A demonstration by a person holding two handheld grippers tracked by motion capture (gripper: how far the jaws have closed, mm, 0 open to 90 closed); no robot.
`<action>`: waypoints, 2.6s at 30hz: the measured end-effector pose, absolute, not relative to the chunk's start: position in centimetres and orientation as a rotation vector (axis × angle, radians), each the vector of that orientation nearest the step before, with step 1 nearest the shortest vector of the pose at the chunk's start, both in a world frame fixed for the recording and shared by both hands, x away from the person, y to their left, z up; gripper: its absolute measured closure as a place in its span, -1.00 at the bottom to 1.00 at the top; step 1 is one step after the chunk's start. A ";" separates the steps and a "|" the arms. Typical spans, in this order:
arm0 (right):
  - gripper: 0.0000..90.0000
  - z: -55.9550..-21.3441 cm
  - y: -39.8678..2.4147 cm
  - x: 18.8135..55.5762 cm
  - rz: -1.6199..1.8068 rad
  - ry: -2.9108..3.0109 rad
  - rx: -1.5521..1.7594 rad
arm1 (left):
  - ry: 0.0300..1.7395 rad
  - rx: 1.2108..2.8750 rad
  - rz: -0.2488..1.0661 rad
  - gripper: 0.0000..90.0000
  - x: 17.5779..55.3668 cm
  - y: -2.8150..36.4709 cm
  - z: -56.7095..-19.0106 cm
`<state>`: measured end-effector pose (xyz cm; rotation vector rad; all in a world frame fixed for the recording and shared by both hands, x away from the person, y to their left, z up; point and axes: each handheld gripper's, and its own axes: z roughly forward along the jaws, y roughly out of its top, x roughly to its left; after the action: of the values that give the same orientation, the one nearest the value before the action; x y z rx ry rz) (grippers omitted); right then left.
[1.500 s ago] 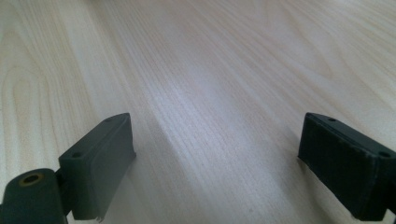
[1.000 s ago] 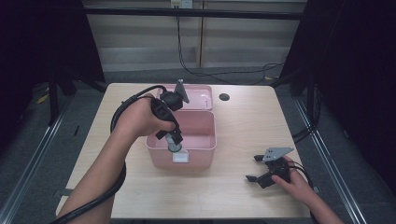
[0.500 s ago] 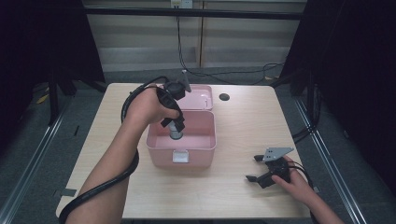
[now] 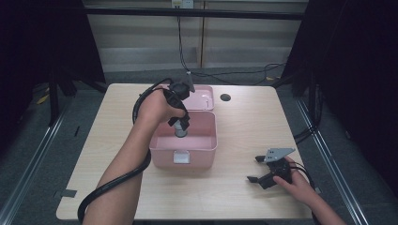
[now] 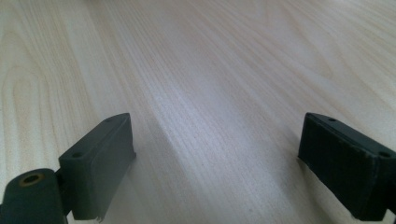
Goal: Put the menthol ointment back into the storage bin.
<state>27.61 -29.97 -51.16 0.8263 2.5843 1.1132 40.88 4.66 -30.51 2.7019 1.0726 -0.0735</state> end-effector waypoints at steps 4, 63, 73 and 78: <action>-0.78 -51.2 -30.0 27.6 1.113 2.584 0.828 | 1.107 2.696 -0.077 0.12 41.3 4.3 -31.3; -0.78 -51.2 -30.0 27.6 1.113 2.584 0.828 | 1.562 2.459 -0.011 0.12 45.5 5.2 -39.3; -0.78 -51.2 -30.0 27.6 1.113 2.584 0.827 | 1.570 2.459 -0.006 0.12 45.6 5.1 -40.0; -0.78 -51.2 -30.0 27.6 1.113 2.584 0.830 | 1.581 2.443 -0.026 0.12 45.5 4.9 -40.4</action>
<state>27.59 -29.97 -51.16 0.8297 2.5836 1.1131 45.54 4.94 -40.43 2.4430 1.5810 -0.0257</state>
